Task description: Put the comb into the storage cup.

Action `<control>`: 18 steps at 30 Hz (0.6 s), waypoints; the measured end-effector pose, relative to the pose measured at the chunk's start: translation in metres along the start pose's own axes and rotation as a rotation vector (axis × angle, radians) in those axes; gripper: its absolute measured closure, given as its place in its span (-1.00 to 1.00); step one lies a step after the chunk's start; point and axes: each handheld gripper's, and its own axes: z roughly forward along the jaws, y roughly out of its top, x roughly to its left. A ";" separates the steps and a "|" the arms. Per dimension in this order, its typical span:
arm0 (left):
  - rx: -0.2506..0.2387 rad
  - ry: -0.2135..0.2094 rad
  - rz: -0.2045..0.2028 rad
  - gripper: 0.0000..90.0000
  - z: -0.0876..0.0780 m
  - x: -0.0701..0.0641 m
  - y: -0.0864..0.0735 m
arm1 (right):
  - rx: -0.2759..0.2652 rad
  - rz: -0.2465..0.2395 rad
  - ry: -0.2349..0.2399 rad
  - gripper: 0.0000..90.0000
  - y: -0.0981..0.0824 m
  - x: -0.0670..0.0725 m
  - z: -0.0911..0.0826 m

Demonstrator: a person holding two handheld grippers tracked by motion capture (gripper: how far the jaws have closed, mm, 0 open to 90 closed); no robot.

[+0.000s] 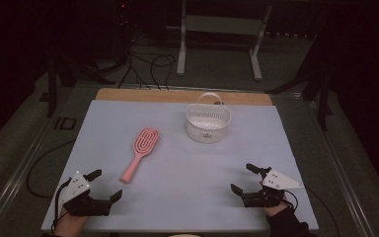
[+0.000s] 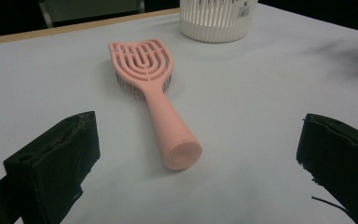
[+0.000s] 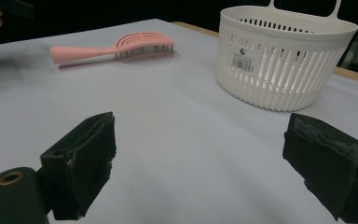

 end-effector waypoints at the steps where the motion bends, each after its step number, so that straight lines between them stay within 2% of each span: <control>1: -0.002 0.000 0.003 -1.00 0.000 -0.001 0.001 | 0.001 -0.001 -0.002 -0.80 0.000 0.000 0.000; 6: -0.001 0.003 -0.001 -1.00 -0.001 0.000 0.006 | -0.007 0.004 -0.002 -0.80 0.001 0.001 0.000; 8: -0.007 0.020 -0.002 -1.00 -0.002 0.000 0.008 | -0.009 0.001 -0.002 -0.80 0.001 0.002 0.000; 13: 0.006 0.005 -0.020 -1.00 -0.005 0.001 0.018 | -0.012 0.002 0.002 -0.80 0.002 0.003 0.001; 18: 0.006 0.008 -0.026 -1.00 -0.008 0.002 0.026 | -0.015 0.001 -0.002 -0.80 0.002 0.003 0.000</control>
